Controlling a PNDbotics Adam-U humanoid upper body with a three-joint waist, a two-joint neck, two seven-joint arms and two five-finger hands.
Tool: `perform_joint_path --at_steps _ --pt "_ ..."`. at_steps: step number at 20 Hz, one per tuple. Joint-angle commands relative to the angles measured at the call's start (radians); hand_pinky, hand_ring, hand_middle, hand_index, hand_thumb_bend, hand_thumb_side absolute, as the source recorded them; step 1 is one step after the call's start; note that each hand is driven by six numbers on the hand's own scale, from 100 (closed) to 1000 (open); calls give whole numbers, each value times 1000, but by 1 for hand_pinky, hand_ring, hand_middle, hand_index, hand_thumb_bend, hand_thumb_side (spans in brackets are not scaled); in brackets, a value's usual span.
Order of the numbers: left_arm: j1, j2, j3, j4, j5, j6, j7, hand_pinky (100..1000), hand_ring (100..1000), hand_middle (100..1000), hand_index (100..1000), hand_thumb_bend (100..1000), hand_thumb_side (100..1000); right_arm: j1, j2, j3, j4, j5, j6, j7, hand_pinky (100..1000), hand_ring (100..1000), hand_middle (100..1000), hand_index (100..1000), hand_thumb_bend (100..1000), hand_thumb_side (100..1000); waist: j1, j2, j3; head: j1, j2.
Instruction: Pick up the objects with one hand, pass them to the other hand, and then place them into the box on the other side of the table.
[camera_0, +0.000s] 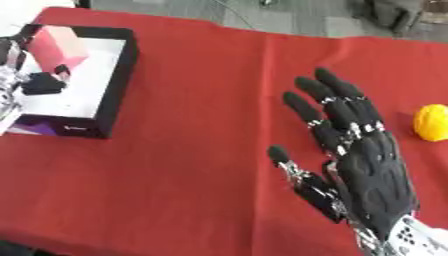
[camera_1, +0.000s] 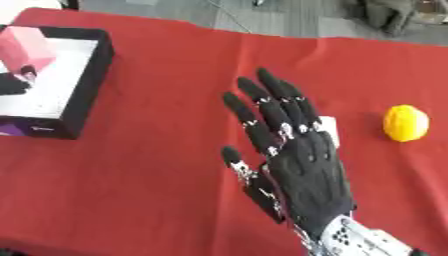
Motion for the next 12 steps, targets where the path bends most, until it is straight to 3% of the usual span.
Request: perform_joint_path --at_steps 1,3,6,10,12 --pt "-17 21 11 8 -52 -6 -39 933 902 851 927 100 256 -9 -6 -6 -9 -4 0 -5 855 924 835 862 518 100 7 -24 -1 6 -7" --pt "-15 23 3 15 -83 -9 -69 973 923 859 939 220 342 -9 -5 -6 -9 -5 -2 -6 854 923 834 862 518 100 7 -24 -2 6 -9" --pt "-15 23 -1 29 -129 -1 -115 1000 952 884 968 306 389 -8 -4 -5 -9 -6 -4 -8 853 923 833 862 518 100 7 -23 -4 7 -10" --pt "-19 17 13 33 -192 14 -161 1000 968 897 989 329 371 -6 -2 -4 -9 -7 -3 -11 851 922 831 861 518 100 8 -22 -5 7 -11" --pt "-22 12 20 33 -219 16 -188 1000 976 905 997 303 249 -6 -2 -4 -9 -8 -3 -12 851 922 831 861 518 100 8 -22 -4 6 -10"
